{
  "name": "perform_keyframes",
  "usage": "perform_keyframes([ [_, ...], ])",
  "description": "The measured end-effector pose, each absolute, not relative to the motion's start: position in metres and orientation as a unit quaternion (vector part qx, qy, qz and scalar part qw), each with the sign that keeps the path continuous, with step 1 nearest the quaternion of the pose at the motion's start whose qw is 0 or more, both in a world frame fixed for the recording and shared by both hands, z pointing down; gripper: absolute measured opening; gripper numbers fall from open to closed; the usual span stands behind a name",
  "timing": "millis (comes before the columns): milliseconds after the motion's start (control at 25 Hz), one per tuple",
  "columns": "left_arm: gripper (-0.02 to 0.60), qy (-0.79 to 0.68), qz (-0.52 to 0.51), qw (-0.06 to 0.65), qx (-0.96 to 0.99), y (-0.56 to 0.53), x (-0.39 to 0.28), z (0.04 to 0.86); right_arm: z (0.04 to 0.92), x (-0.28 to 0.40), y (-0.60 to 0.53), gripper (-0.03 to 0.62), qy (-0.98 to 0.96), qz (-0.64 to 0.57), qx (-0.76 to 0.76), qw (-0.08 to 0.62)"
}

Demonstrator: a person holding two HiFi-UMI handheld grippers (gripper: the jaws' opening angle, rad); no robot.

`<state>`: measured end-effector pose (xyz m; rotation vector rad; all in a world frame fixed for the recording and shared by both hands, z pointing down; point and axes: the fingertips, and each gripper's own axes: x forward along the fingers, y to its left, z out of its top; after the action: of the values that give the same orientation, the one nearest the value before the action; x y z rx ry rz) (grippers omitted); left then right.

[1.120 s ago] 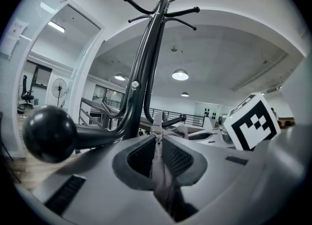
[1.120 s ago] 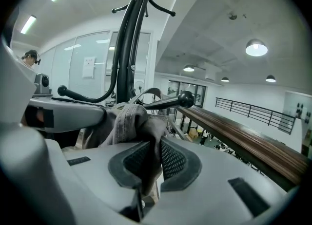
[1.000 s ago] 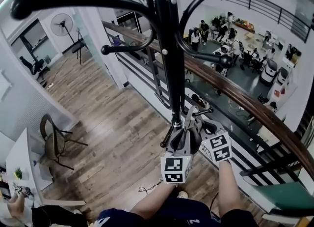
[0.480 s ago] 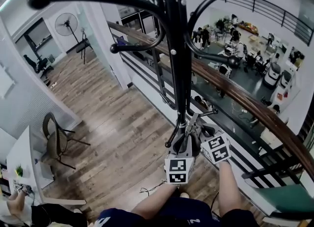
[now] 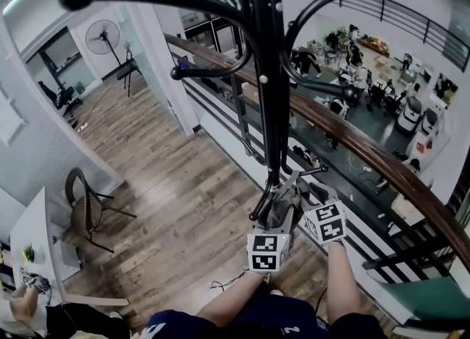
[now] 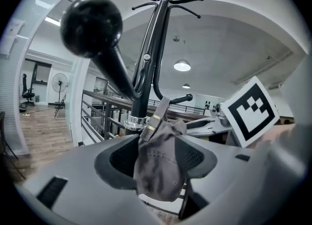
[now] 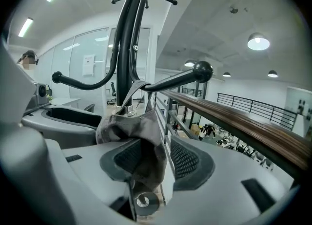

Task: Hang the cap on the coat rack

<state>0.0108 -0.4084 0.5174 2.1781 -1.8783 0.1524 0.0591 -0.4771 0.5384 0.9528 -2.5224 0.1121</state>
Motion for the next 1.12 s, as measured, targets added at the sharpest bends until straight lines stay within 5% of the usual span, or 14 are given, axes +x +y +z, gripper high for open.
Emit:
perform_keyframes([
  [280, 0.299, -0.619, 0.056, 0.132, 0.772, -0.402, 0.024, 0.513, 0.522, 0.090, -0.475, 0.258, -0.902, 0.055, 0.386, 0.184],
  [1120, 0.299, -0.546, -0.001, 0.105, 0.831, -0.300, 0.026, 0.503, 0.503, 0.147, -0.332, 0.272, -0.900, 0.015, 0.416, 0.130],
])
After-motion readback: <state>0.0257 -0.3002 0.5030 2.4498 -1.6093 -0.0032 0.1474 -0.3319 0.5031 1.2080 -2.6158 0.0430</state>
